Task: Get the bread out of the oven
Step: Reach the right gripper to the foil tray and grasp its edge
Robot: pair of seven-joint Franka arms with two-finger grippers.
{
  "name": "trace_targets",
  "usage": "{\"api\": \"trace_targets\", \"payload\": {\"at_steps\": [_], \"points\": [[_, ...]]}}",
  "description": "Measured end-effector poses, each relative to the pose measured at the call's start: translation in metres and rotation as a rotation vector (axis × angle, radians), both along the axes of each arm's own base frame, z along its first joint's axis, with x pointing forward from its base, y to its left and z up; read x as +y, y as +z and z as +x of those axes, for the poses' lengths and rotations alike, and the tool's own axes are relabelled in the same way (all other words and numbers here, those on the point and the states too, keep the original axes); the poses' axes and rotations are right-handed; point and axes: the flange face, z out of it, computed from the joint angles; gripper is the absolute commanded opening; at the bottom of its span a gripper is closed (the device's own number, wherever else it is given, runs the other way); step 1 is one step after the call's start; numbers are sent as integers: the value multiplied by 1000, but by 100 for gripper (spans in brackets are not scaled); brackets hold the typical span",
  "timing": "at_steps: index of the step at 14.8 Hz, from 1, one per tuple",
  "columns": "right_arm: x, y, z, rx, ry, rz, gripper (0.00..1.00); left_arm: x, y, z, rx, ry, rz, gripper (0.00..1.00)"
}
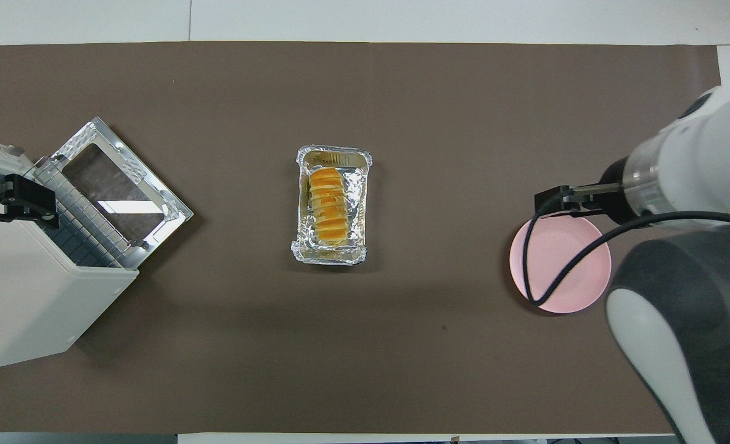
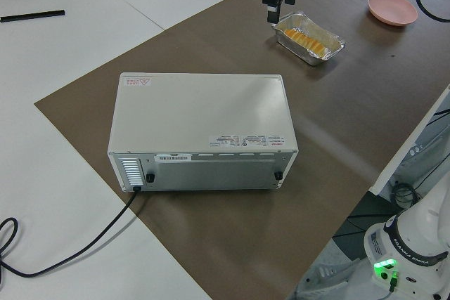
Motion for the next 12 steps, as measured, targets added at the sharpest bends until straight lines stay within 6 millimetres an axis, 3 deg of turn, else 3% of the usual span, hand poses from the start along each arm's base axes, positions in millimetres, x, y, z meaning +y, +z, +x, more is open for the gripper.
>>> {"api": "trace_targets", "payload": {"at_steps": [2, 5, 12], "points": [[41, -43, 21, -16, -51, 17, 100, 11, 5, -4, 2, -6, -4, 100], [88, -100, 45, -17, -115, 37, 100, 7, 6, -14, 21, -19, -3, 100], [182, -164, 73, -4, -196, 19, 100, 4, -8, -18, 15, -95, -49, 100]]}}
